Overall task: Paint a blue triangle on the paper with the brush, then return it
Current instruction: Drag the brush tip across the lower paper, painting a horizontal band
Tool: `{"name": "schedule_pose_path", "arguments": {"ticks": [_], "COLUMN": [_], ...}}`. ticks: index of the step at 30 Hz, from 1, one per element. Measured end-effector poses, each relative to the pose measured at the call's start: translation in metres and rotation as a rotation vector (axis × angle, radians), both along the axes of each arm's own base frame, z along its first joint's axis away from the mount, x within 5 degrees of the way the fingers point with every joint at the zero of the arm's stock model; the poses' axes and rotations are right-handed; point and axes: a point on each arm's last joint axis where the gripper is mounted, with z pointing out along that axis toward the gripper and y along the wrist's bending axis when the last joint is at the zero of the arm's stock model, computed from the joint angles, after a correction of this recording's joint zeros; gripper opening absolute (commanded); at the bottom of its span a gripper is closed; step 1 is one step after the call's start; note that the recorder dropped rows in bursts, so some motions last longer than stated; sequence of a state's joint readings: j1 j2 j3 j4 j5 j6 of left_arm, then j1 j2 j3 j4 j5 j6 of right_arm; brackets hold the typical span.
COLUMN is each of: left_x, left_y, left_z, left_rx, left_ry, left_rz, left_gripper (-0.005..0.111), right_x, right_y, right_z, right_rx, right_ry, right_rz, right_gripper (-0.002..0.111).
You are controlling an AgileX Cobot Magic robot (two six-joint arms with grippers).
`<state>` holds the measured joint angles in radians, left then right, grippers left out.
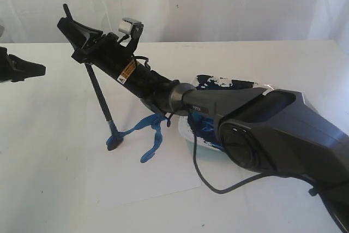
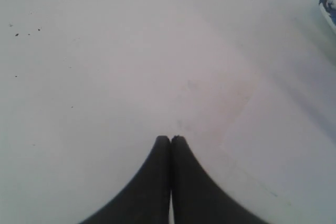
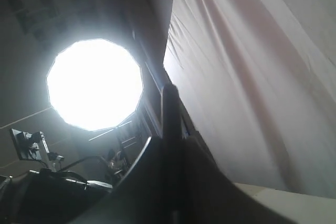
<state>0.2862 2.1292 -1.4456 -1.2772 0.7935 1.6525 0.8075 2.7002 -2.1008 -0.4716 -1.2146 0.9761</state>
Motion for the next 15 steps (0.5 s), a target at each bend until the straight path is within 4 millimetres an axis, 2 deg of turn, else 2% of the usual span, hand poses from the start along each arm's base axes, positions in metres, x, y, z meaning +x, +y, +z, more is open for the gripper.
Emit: {"name": "schedule_pose_path", "arguments": {"ticks": [15], "left_x": [-0.002], "left_y": [-0.007], "left_z": [0.011], "left_rx": [-0.114], "left_ry": [-0.055], "left_rz": [-0.059], "left_gripper": [0.0], "right_x": [-0.019], "right_y": [-0.016], "right_z": [0.0], "right_rx": [-0.112], "right_ry": [-0.016], "right_rz": [-0.019], "right_gripper": [0.0]}}
